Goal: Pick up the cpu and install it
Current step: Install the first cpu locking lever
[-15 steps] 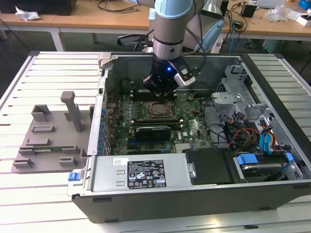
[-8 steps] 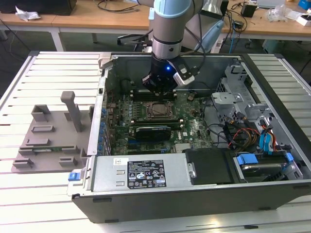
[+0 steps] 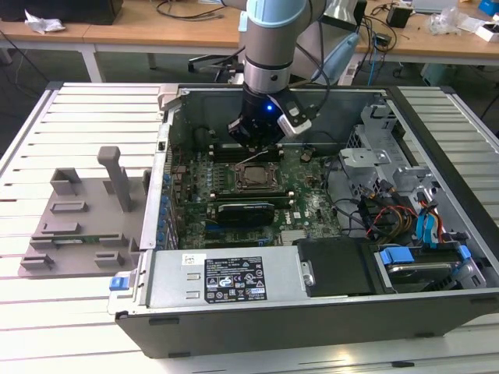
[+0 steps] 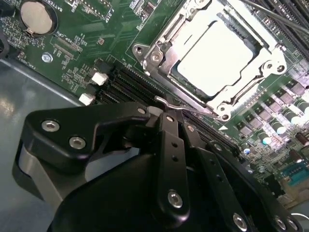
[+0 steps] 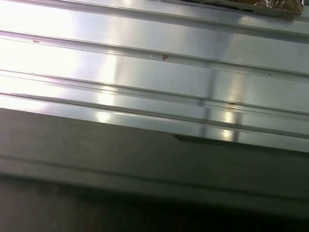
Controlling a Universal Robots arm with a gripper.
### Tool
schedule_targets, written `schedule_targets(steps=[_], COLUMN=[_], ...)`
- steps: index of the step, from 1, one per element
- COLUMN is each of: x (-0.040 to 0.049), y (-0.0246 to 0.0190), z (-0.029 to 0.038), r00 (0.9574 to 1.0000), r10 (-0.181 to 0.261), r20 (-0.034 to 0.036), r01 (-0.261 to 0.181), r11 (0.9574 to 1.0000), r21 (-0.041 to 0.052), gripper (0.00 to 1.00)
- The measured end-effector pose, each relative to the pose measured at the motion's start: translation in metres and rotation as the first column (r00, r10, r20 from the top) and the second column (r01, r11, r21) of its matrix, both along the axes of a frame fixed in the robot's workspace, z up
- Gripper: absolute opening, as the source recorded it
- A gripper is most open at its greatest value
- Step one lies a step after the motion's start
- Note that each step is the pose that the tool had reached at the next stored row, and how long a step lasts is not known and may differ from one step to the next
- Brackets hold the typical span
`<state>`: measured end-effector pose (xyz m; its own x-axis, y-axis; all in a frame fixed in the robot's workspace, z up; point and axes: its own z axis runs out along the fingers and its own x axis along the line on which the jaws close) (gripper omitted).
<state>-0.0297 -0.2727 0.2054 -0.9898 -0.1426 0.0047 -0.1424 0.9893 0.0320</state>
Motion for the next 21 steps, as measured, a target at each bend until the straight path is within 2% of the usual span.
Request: schedule_targets(steps=[3, 12, 15, 18, 21], x=[0.0000, 0.0000, 0.0000, -0.0002, -0.0036], y=[0.0000, 0.0002, 0.0002, 0.0002, 0.0003], z=[0.0099, 0.0410, 0.0558, 0.0619, 0.0624], r00=[1.0000, 1.0000, 1.0000, 1.0000, 1.0000], r10=[0.000, 0.000, 0.000, 0.000, 0.000], r20=[0.0029, 0.0029, 0.0029, 0.0032, 0.0045], r01=[0.000, 0.000, 0.000, 0.000, 0.000], r11=[1.0000, 1.0000, 1.0000, 1.0000, 1.0000], r21=[0.0001, -0.0022, -0.0034, -0.0043, -0.0042], gripper=[0.11, 0.11, 0.11, 0.11, 0.11])
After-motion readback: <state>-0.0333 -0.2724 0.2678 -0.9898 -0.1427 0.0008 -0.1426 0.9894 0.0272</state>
